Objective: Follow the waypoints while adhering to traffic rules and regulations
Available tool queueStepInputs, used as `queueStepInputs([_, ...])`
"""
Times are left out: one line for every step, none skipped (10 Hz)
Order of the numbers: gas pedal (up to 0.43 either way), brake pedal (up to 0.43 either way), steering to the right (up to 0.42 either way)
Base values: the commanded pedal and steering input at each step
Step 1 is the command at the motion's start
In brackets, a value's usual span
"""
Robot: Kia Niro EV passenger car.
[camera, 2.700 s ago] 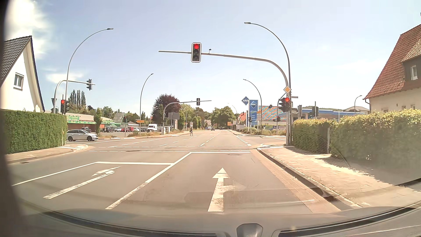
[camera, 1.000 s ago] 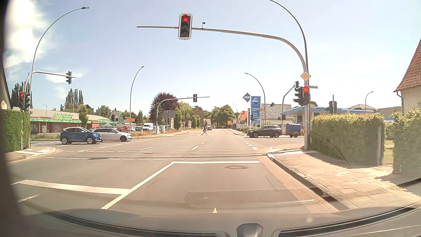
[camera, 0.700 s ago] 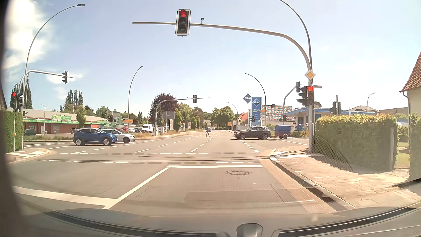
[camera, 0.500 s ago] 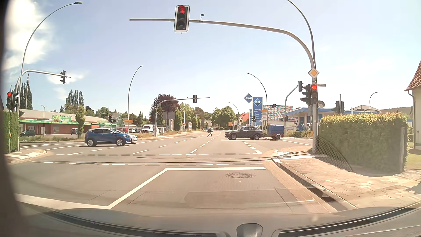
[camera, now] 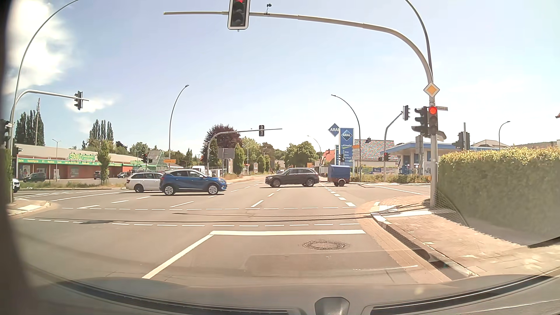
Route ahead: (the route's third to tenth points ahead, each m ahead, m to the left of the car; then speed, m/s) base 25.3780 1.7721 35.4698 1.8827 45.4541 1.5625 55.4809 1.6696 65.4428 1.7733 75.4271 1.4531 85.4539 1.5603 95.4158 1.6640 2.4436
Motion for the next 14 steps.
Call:
queueStepInputs([0.000,0.183,-0.025])
queueStepInputs([0.000,0.195,-0.023])
queueStepInputs([0.000,0.213,-0.019])
queueStepInputs([0.000,0.226,-0.015])
queueStepInputs([0.000,0.232,-0.013])
queueStepInputs([0.000,0.232,-0.011])
queueStepInputs([0.000,0.232,-0.009])
queueStepInputs([0.000,0.232,-0.007])
queueStepInputs([0.000,0.232,-0.005])
queueStepInputs([0.000,0.232,-0.005])
queueStepInputs([0.000,0.232,-0.005])
queueStepInputs([0.000,0.232,-0.004])
queueStepInputs([0.000,0.238,-0.004])
queueStepInputs([0.000,0.244,-0.004])
